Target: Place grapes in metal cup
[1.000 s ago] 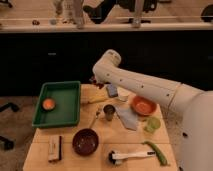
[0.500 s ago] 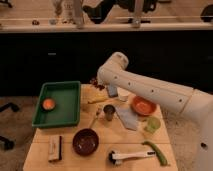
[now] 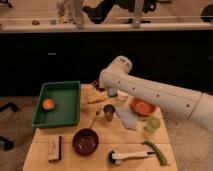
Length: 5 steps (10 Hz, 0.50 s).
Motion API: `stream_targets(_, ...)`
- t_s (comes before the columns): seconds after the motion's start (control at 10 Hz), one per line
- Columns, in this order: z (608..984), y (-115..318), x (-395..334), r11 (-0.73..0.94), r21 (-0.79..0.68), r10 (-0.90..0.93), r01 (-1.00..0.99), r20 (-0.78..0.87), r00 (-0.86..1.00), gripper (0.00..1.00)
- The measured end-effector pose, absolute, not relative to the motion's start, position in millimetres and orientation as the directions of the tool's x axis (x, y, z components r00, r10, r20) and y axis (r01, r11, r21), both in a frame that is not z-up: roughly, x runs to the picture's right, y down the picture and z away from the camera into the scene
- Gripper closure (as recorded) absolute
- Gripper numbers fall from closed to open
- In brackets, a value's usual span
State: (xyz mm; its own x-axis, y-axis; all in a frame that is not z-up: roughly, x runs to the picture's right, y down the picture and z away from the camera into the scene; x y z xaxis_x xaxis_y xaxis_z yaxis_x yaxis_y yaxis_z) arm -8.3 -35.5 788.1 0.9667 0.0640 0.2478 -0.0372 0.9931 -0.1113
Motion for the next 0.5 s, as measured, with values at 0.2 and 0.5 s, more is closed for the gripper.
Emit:
stream_targets(0.2,787,-29,-6,0.993,-0.114,0.070,-0.043,0.246,0.967,1.00)
stream_targets(0.5,785,-21,-2,0.992,-0.121,0.077,-0.048,0.247,0.966,1.00)
